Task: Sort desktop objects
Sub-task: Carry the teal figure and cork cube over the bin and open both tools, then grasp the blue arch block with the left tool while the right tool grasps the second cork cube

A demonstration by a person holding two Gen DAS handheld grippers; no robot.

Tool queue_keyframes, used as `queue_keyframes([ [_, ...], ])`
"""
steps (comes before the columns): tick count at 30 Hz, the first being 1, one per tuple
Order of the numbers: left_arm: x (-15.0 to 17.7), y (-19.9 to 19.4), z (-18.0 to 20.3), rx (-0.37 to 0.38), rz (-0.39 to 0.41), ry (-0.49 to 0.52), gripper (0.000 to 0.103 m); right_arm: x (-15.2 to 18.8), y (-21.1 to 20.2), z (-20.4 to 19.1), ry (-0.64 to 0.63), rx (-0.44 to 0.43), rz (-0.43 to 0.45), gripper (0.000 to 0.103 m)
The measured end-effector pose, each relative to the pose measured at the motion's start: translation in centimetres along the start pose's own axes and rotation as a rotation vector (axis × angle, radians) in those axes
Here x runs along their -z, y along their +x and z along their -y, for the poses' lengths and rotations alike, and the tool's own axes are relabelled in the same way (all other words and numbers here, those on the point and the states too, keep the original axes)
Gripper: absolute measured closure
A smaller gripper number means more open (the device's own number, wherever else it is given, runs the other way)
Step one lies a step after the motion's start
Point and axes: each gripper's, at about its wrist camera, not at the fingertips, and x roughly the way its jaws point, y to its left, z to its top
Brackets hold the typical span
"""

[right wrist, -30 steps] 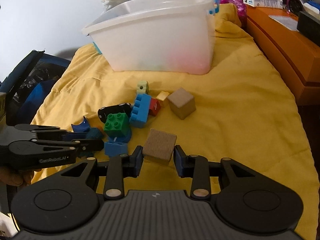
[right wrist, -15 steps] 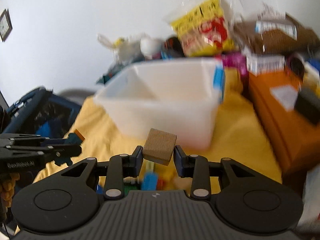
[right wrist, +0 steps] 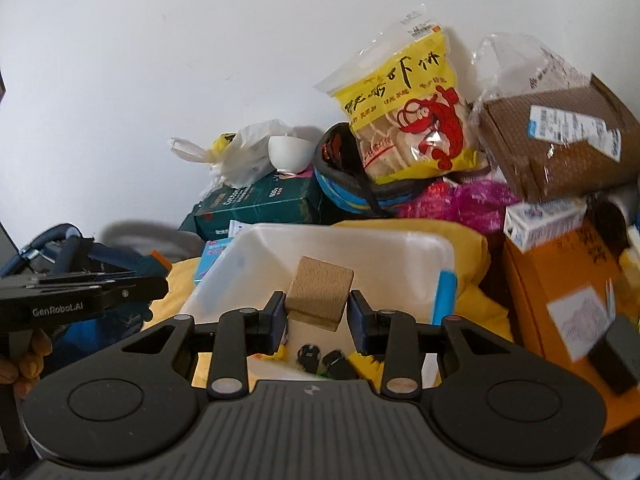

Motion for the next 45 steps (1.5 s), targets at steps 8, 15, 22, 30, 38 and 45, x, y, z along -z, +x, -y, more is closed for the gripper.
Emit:
queue_keyframes([
  [8, -1.9, 2.2, 0.2, -0.035, -0.031, 0.016, 0.078, -1.5, 2.7, 0.8, -0.018, 0.042, -0.079, 0.066],
  [15, -2.0, 2.8, 0.3, -0.11, -0.003, 0.04, 0.045, -1.7, 4.0, 1.4, -0.023, 0.075, -0.105, 0.056],
  [22, 1.7, 1.4, -0.3, -0.084, 0.022, 0.081, 0.045, -0.8, 3.3, 1.4, -0.052, 0.075, -0.079, 0.054],
  [30, 14.2, -1.2, -1.6, -0.05, 0.013, 0.12, 0.045, 6.0, -1.5, 0.4, -0.139, -0.009, 0.035, 0.048],
  [38, 23.0, 0.9, -1.6, -0.04, -0.136, 0.113, 0.045, 15.8, 2.9, 2.2, -0.189, 0.077, -0.204, 0.044],
  [45, 24.1, 2.5, -0.7, -0.028, -0.156, 0.169, 0.045, 16.5, 5.8, 2.4, -0.211, 0.071, -0.26, 0.044],
])
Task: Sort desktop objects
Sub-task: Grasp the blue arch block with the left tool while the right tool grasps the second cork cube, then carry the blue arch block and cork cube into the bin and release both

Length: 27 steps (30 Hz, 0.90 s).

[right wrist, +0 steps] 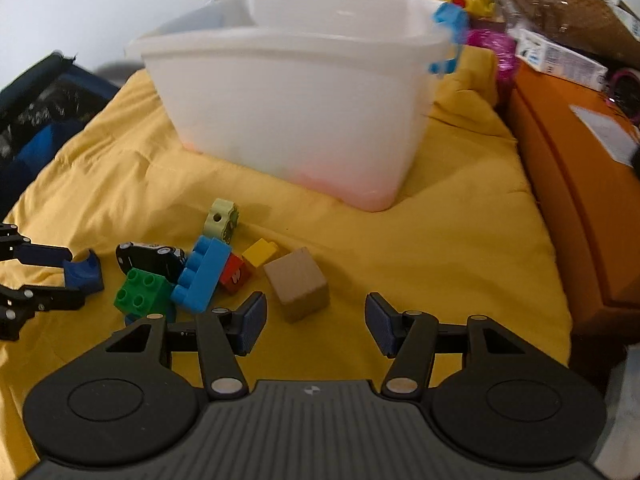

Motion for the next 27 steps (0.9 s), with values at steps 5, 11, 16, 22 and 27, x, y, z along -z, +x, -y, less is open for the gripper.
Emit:
queue_keyframes([
  [5, 0.0, 0.5, -0.3, 0.0, -0.005, -0.014, 0.061, 0.3, 1.2, -0.5, -0.021, 0.013, -0.019, 0.044],
  [11, -0.1, -0.5, -1.1, 0.003, 0.025, -0.053, 0.062, 0.1, 1.4, -1.5, -0.069, -0.004, -0.024, 0.062],
  [16, -1.3, -3.3, -2.0, 0.006, 0.087, -0.121, 0.062, 0.3, -0.4, -1.2, -0.028, -0.038, 0.017, 0.062],
  [22, -5.4, -6.3, -1.7, 0.021, 0.173, -0.123, 0.062, -0.3, -4.4, -0.5, 0.071, -0.072, 0.113, 0.062],
  [27, -10.3, -7.5, -1.5, 0.036, 0.222, -0.12, 0.062, -3.6, -7.7, -0.6, 0.122, -0.091, 0.22, 0.062],
])
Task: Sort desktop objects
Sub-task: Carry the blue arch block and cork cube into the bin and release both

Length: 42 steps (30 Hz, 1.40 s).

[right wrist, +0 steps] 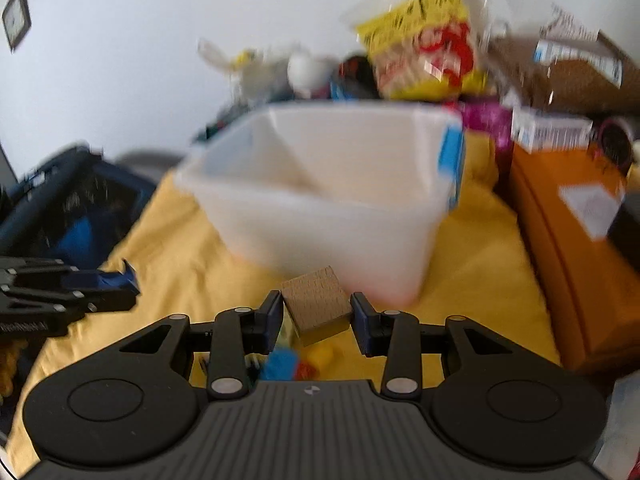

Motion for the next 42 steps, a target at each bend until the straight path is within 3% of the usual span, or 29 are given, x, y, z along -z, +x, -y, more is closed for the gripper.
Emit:
queue_keyframes([
  [7, -6.6, 1.6, 0.1, -0.007, 0.015, -0.007, 0.062, -5.7, -1.2, -0.4, 0.044, -0.001, 0.083, 0.062],
  [13, -10.8, 3.7, -0.9, -0.047, -0.007, -0.056, 0.062, -9.7, -0.1, 1.2, 0.082, 0.039, 0.067, 0.062],
  [16, -11.9, 4.3, -0.9, -0.066, -0.01, -0.025, 0.062, -10.9, 0.6, 1.8, 0.105, 0.059, 0.05, 0.062],
  [26, -14.0, 7.0, -0.8, -0.074, -0.096, 0.01, 0.062, -12.6, 2.6, 2.2, 0.087, 0.078, -0.027, 0.062],
  [30, -14.5, 7.8, -0.7, -0.115, -0.103, 0.006, 0.061, -13.0, 3.5, 2.1, 0.073, 0.088, -0.063, 0.062],
  [33, -14.5, 8.1, -0.6, -0.147, -0.102, 0.003, 0.045, -13.1, 4.2, 2.3, 0.07, 0.096, -0.087, 0.061],
  [37, -13.8, 8.1, -0.9, -0.143, -0.109, 0.004, 0.044, -13.2, 4.5, 2.7, 0.077, 0.115, -0.085, 0.048],
  [42, -10.6, 6.4, -1.1, -0.107, -0.082, 0.006, 0.044, -12.3, 3.9, 2.8, 0.065, 0.112, -0.078, 0.048],
])
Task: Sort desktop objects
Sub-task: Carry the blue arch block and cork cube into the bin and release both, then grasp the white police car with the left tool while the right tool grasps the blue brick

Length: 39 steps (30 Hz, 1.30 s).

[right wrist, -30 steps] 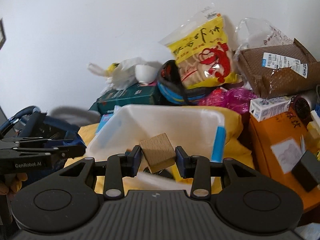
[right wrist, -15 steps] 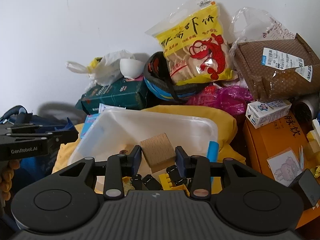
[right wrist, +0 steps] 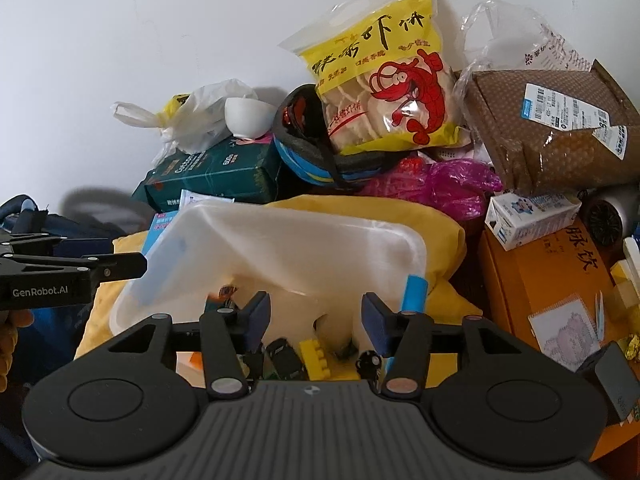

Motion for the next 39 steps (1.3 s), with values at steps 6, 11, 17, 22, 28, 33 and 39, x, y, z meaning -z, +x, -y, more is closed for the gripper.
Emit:
queue_keyframes([
  [6, 9.4, -2.2, 1.1, 0.038, 0.028, 0.089, 0.044, 5.3, -2.5, -2.0, -0.084, -0.054, 0.048, 0.048],
  [11, 17.5, -1.8, 1.6, 0.015, -0.049, 0.088, 0.044, 13.7, -1.3, -3.7, -0.131, -0.061, -0.051, 0.05],
  [17, 20.5, -1.6, 1.7, 0.029, -0.083, 0.083, 0.044, 18.3, 2.7, -5.5, -0.109, -0.051, -0.145, 0.055],
  [22, 20.2, -1.0, 2.1, 0.033, -0.083, 0.078, 0.044, 17.8, 4.8, -6.9, -0.125, -0.036, -0.123, 0.055],
  [28, 19.4, 1.0, 3.4, 0.063, -0.086, 0.132, 0.044, 18.4, 5.3, -6.9, -0.163, -0.056, -0.145, 0.064],
  [33, 18.7, 3.1, 5.2, 0.094, -0.097, 0.207, 0.044, 19.6, 2.4, -5.2, -0.161, -0.059, -0.124, 0.067],
  [39, 19.5, 4.9, 6.3, 0.107, -0.154, 0.245, 0.069, 20.9, 0.0, -3.0, -0.135, -0.01, -0.111, 0.067],
])
